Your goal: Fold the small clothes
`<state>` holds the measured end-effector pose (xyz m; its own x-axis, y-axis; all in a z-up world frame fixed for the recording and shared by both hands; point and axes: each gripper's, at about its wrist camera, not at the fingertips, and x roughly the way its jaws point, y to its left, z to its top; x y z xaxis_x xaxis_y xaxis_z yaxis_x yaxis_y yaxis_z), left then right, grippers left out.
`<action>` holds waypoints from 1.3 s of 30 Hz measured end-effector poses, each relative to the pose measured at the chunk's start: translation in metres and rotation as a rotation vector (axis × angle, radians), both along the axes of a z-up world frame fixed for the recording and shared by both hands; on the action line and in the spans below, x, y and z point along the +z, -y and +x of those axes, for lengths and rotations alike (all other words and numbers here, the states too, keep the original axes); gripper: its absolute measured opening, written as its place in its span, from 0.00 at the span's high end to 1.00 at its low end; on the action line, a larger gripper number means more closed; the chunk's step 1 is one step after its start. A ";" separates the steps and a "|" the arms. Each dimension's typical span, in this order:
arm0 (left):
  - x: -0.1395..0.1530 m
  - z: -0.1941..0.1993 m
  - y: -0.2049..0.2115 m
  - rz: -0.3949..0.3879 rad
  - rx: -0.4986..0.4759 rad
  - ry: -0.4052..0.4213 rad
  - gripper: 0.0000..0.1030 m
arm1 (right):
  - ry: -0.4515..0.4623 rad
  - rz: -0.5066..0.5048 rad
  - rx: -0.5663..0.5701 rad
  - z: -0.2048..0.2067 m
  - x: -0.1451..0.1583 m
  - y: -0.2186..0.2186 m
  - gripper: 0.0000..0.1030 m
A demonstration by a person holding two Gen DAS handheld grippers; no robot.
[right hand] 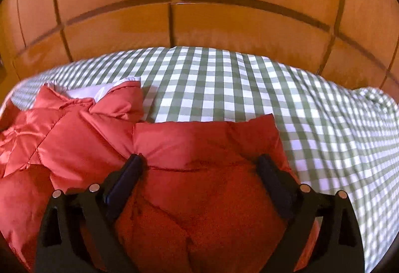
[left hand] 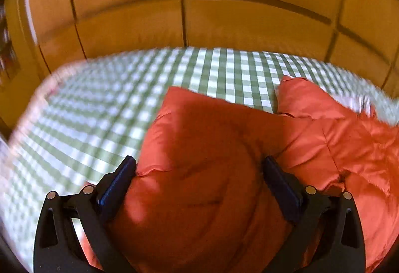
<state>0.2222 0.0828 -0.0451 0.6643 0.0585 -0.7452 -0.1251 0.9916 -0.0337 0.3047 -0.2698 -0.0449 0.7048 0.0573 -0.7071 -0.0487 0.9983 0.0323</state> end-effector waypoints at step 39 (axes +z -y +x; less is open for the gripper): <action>-0.015 -0.180 -0.054 -0.496 0.107 0.053 0.04 | 0.121 -0.092 -0.086 -0.129 0.012 -0.036 0.02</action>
<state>0.0418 0.1368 -0.0599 0.7113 -0.2240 -0.6662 -0.2108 0.8362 -0.5062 0.1755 -0.2342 -0.0326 0.7847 -0.0682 -0.6161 0.0393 0.9974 -0.0604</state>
